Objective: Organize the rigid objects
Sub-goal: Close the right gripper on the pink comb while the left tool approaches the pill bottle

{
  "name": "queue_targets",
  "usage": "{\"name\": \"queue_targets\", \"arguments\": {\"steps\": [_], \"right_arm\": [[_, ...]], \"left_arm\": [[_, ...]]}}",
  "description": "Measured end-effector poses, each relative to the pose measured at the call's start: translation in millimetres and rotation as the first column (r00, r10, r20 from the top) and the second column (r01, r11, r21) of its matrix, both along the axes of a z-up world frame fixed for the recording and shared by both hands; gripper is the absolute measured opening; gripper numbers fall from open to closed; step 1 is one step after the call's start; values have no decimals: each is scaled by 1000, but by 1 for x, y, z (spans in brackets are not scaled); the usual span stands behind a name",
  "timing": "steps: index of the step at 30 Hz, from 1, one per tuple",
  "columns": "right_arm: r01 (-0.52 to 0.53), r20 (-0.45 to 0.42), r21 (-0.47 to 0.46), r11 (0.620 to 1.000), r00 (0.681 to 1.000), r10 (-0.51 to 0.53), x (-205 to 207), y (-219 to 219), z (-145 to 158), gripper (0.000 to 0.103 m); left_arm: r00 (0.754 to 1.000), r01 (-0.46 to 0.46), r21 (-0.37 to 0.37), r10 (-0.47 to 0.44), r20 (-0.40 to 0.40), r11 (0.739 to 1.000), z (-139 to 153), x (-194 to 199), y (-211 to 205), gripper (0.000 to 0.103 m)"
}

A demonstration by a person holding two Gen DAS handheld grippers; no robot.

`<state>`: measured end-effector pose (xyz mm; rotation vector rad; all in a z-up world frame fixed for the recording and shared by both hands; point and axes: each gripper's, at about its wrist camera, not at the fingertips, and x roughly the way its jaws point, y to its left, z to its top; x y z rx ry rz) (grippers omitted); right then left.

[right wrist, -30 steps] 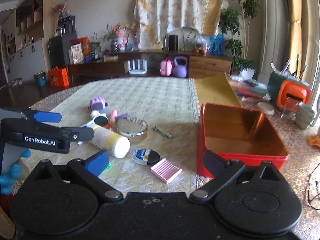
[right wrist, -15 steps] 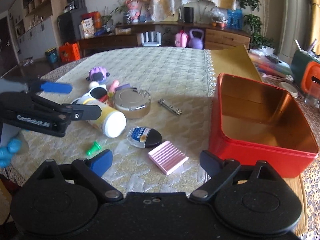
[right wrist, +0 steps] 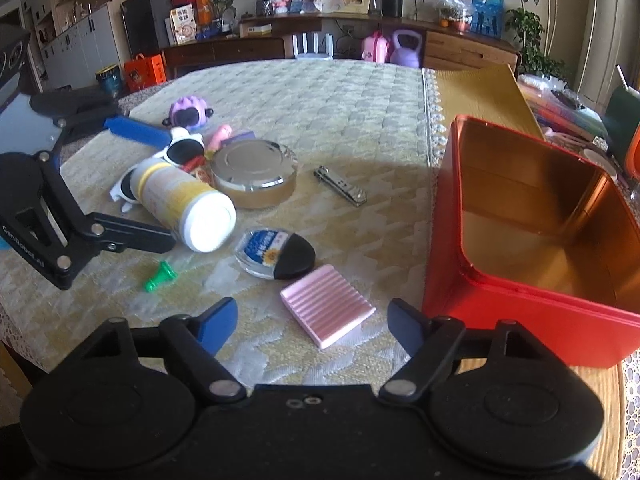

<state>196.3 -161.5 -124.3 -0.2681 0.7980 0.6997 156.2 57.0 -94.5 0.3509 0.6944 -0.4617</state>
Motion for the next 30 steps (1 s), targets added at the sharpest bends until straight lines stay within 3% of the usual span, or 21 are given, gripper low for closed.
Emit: {"name": "queue_targets", "arguments": {"steps": [5,14,17,21,25,30], "right_arm": [[19,-19,-9,1000,1000,-19,6,0,-7,79],[21,-9,-20,1000,1000,-21,7,3,-8,75],[25,-1,-26,999,1000,-25,6,4,-8,72],[40,9,-29,999,999,-40,5,4,-8,64],[48,14,-31,998,999,-47,5,4,-7,54],[47,47,-52,998,998,-44,-1,7,-6,44]], "left_arm": [[994,108,67,-106,-36,992,-9,11,1,103],[986,151,32,-148,-80,988,-16,21,10,103],[982,164,22,-161,-102,986,-18,20,10,94],[985,155,26,-152,-85,988,-18,17,10,93],[989,132,30,-130,-76,991,-17,16,10,78],[990,134,91,-130,-52,987,-17,10,1,76]]}}
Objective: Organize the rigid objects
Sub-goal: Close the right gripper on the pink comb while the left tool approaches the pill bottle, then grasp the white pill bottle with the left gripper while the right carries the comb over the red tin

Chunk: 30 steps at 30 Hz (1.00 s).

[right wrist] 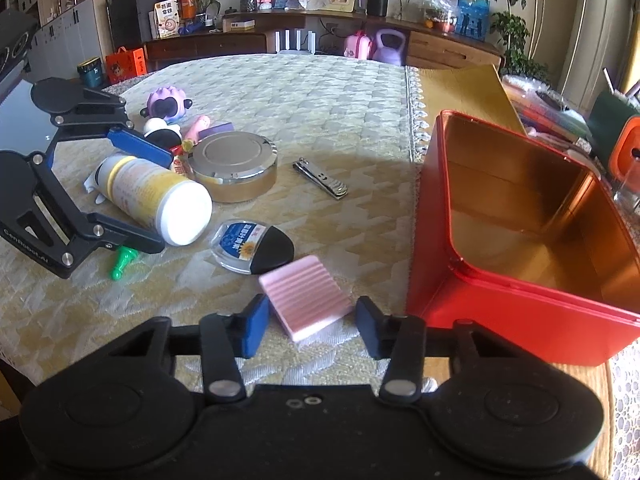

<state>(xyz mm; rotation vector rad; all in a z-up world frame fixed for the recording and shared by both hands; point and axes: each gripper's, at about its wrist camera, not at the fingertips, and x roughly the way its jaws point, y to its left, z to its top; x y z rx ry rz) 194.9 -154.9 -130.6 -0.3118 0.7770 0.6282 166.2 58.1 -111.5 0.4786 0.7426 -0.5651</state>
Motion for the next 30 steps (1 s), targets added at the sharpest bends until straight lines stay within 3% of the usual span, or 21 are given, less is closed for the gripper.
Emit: {"name": "queue_targets", "arguments": {"steps": [3,5,8,20,30], "right_arm": [[10,16,-8,1000,1000,-9,-4,1,0,44],[14,24,-11,1000,1000,-14,-6,0,1,44],[17,27,-9,1000,999,-17,-10,-2,2,43],[33,81,64,997,996,-38,-30,-17,30,43],[58,157,111,992,985,-75,-35,-34,64,43]], "left_arm": [[1000,-15,26,15,22,1000,0,-3,-5,68],[999,-37,33,36,30,999,1,-3,-6,57],[997,-71,36,69,35,997,2,-3,-6,51],[979,-204,5,204,17,979,9,-8,-8,46],[918,-396,-111,394,-39,911,34,-6,-1,44]]}}
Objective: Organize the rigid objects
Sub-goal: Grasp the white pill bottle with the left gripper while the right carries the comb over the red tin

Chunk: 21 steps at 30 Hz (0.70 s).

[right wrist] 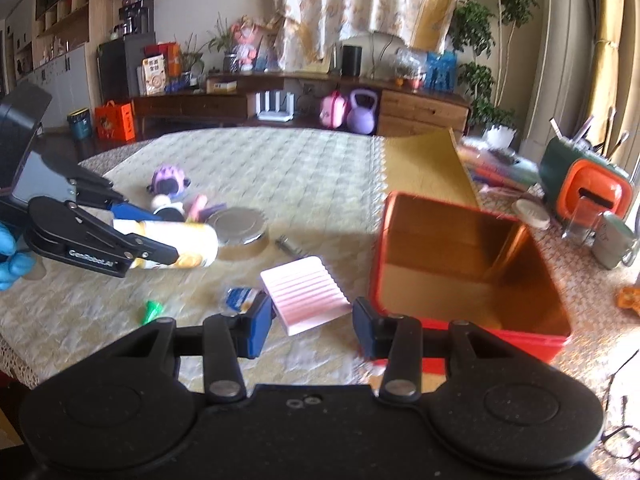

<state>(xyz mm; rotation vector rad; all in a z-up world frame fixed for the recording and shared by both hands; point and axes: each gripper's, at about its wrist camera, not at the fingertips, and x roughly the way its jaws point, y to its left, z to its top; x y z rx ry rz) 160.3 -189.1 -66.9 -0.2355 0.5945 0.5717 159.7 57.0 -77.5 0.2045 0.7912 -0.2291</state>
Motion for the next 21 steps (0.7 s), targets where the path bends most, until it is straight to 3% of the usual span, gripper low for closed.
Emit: {"name": "queue_targets", "arguments": {"steps": [12,21], "right_arm": [[104,32,-12,995,994,-103,31,-38,12,43],[154,18,-53,987,988,-153,60,-58,7,43]], "left_arm": [[998,-45,-75,49,47,996,34,10,-16,43],[993,48,-123,-34,110,991,67,35,-72,43]]}}
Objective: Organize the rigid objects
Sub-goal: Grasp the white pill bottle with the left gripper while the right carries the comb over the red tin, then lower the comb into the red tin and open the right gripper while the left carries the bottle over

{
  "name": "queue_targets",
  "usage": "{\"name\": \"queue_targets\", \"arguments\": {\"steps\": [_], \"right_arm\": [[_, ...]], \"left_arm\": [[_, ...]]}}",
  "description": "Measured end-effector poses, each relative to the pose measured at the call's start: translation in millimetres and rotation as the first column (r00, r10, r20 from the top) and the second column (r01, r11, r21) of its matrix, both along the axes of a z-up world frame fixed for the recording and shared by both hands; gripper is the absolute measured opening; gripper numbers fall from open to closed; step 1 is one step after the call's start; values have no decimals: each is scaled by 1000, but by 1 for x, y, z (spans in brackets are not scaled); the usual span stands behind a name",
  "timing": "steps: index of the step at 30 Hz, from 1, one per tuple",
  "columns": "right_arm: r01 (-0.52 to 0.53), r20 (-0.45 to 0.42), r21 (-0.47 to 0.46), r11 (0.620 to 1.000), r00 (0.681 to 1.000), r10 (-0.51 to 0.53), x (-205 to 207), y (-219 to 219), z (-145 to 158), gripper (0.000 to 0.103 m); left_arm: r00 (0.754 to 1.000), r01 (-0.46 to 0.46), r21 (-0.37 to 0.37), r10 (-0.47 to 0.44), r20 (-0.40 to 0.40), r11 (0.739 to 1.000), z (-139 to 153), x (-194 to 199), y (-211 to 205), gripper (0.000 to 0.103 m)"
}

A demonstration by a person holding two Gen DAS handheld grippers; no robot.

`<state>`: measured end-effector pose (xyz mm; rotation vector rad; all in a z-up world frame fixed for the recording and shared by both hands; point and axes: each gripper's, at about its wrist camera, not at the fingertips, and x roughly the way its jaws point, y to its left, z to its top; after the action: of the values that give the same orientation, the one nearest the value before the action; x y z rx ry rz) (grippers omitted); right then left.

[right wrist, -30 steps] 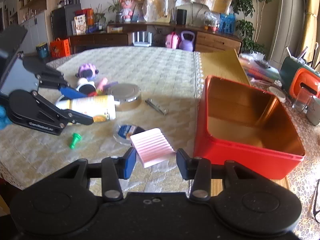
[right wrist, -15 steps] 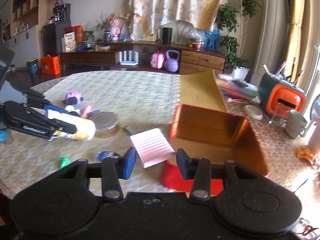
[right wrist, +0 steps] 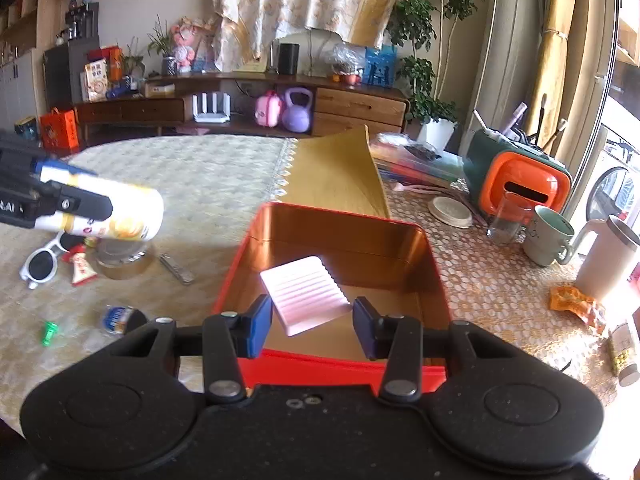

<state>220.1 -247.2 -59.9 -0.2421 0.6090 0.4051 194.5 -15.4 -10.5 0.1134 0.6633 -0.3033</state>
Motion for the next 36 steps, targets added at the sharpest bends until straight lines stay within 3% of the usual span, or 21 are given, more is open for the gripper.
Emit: {"name": "queue_targets", "arguments": {"steps": [9,15,27,36], "right_arm": [[17,-43,-48,999,999,-19,24,-16,-13,44],[22,-90,-52,998,996,-26,47,-23,-21,43],[-32,-153,-114,993,988,15,77,-21,-39,43],[-82,-195,-155,985,979,51,90,-12,-49,43]], "left_arm": [[996,85,4,-85,21,996,1,43,-66,43],[994,110,39,-110,-6,993,-11,79,-102,43],[987,146,39,-143,-69,989,-50,137,-143,43],[982,164,34,-160,-102,986,-66,159,-157,43]]}}
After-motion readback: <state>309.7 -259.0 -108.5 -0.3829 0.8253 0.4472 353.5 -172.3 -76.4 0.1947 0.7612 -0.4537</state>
